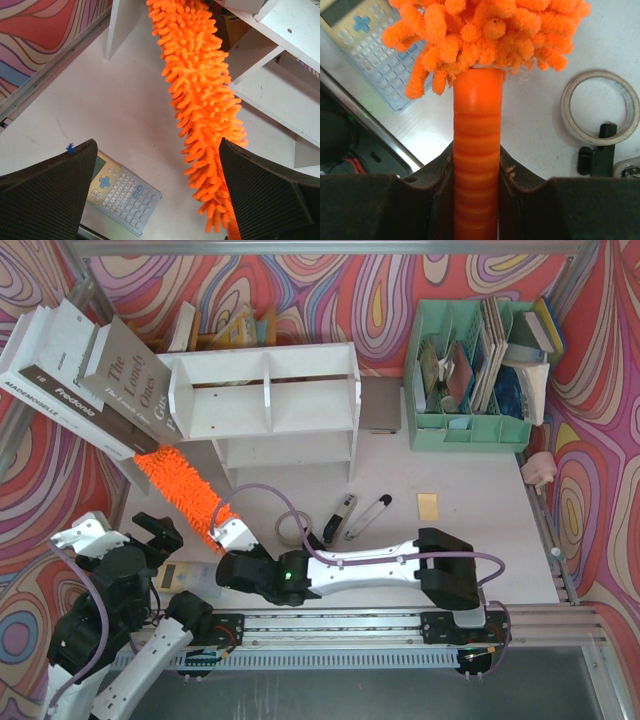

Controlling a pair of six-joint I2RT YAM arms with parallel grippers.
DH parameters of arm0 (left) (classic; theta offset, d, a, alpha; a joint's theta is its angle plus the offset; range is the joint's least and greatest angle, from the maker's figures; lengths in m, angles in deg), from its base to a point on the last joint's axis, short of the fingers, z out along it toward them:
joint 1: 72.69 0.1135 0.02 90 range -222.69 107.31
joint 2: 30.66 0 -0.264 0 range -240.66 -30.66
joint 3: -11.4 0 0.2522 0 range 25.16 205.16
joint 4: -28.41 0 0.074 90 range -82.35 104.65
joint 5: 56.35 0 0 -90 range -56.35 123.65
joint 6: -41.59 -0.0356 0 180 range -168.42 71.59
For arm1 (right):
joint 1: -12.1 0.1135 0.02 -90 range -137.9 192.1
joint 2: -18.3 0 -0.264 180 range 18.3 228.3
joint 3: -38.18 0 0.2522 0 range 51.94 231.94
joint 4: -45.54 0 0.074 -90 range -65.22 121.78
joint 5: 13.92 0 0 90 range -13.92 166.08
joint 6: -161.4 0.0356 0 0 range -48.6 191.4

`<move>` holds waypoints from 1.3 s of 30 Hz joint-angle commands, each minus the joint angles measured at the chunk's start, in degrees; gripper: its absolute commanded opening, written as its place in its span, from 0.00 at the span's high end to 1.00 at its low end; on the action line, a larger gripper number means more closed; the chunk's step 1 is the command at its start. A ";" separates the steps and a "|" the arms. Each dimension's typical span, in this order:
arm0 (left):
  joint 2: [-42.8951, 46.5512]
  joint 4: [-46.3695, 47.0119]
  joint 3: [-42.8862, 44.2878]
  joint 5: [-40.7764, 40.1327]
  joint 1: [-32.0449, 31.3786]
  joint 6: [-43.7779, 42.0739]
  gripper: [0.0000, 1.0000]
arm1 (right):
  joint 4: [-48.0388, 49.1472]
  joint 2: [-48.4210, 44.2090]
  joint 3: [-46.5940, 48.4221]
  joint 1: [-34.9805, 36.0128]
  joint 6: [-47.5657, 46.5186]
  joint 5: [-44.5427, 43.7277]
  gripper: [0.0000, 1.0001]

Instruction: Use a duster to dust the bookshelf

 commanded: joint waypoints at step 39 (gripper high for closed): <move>2.17 0.34 -0.73 -0.37 -0.31 0.46 0.02 | 0.62 4.30 -1.51 -0.09 8.25 4.58 1.00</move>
